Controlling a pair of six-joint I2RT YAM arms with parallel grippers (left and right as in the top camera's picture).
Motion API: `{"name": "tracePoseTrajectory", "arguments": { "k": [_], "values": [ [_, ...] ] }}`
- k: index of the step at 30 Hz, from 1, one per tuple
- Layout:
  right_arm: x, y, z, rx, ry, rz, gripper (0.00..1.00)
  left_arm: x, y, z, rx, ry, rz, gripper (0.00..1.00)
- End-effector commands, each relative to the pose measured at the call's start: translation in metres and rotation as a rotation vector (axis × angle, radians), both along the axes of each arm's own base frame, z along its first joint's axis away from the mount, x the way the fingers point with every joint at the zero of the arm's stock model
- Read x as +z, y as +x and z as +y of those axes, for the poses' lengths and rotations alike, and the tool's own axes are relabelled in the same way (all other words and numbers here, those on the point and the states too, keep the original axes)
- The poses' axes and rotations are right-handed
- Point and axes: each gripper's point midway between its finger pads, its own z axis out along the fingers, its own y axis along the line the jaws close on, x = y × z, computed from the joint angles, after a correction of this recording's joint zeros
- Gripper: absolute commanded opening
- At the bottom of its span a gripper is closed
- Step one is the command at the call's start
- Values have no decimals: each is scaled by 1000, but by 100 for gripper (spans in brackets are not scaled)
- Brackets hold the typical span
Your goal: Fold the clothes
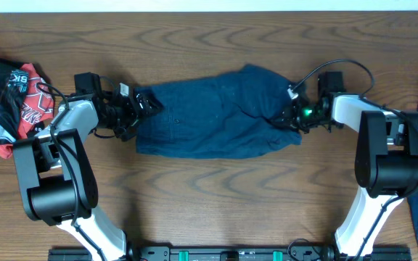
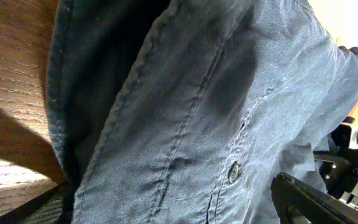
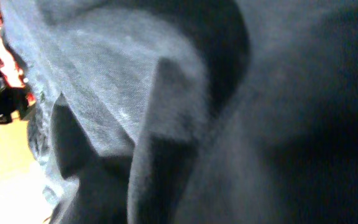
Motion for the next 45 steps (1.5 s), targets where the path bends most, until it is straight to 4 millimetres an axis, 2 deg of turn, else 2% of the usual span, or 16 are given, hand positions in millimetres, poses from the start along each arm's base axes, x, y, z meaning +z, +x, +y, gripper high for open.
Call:
{"name": "tracePoseTrajectory", "arguments": {
  "k": [1,7,16,19,23,27,34,37,39,45],
  "values": [
    [-38,-10,-11,-27,-144,67,1,-25,-15,2,-4,25,85,95],
    [-30,4,-43,-109,-163,61,1,-26,-17,1,-4,24,93,95],
    [-4,12,-133,-182,-347,82,1,-26,-17,1,-4,24,93,96],
    [11,15,-148,-171,-389,80,1,-26,-17,1,-4,24,93,96],
    [29,24,-154,-158,-421,71,1,-26,-17,1,-4,24,93,96],
    [51,38,-152,-132,-447,34,1,-26,-17,1,-4,24,93,96],
    [112,65,-129,-55,-486,-67,1,-26,-17,1,-4,25,92,96],
    [138,68,-104,11,-488,-109,1,-26,-17,1,-4,25,92,96],
    [148,64,-82,59,-484,-115,1,-26,-17,1,-4,25,92,96],
    [150,36,-5,251,-481,-105,1,-25,-15,2,-3,26,83,96]
  ]
}}
